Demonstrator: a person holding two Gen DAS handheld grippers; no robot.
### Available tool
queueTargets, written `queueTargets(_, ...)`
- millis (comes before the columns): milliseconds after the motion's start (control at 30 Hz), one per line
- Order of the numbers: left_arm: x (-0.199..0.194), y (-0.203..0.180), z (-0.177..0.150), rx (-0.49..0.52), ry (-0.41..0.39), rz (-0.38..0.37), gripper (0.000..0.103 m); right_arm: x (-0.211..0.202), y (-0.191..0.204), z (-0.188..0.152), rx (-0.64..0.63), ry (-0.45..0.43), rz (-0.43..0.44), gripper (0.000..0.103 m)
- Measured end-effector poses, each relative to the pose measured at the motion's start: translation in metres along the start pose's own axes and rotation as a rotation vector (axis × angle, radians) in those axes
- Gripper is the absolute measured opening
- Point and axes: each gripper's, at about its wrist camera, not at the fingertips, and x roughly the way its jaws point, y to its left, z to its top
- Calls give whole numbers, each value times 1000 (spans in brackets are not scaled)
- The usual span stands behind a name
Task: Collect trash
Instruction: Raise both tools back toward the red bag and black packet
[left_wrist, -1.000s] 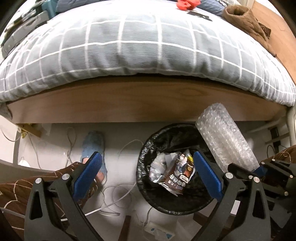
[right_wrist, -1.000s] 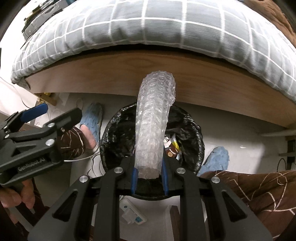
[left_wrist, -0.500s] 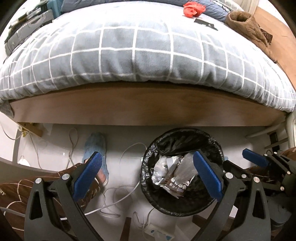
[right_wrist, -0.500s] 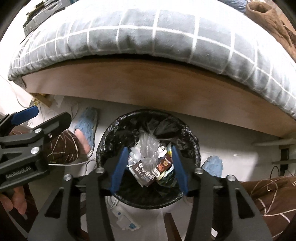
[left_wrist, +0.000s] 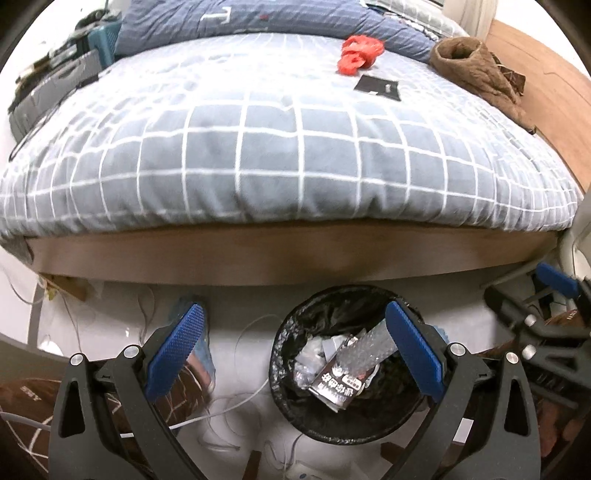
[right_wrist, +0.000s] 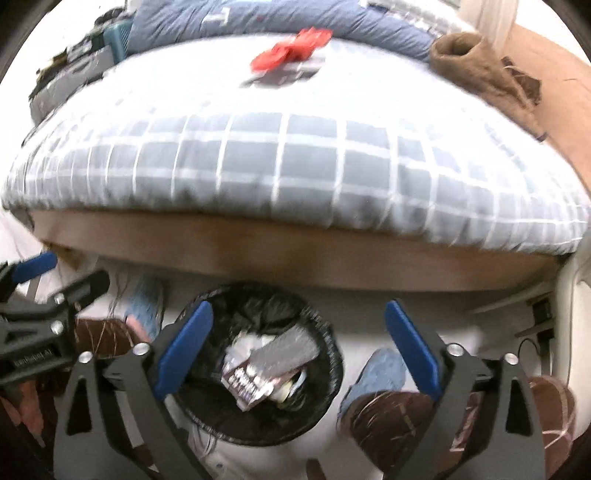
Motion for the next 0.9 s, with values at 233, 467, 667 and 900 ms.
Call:
queueTargets(233,-12,-13,25,33,-49,7,97,-15,-21,33,28,-71,-24,95)
queueTargets(467,-20,-12,78,36,-115,14,97,-18,-31,76,35,-145,-40,95)
queueTargets(667,-16,-4,126,32,-159,29,97,-4,-32,128,44,-184,-14,95)
queueTargets(900,11,17,186,-6,-176,38,97,41,-8,197,18,-175,17,95)
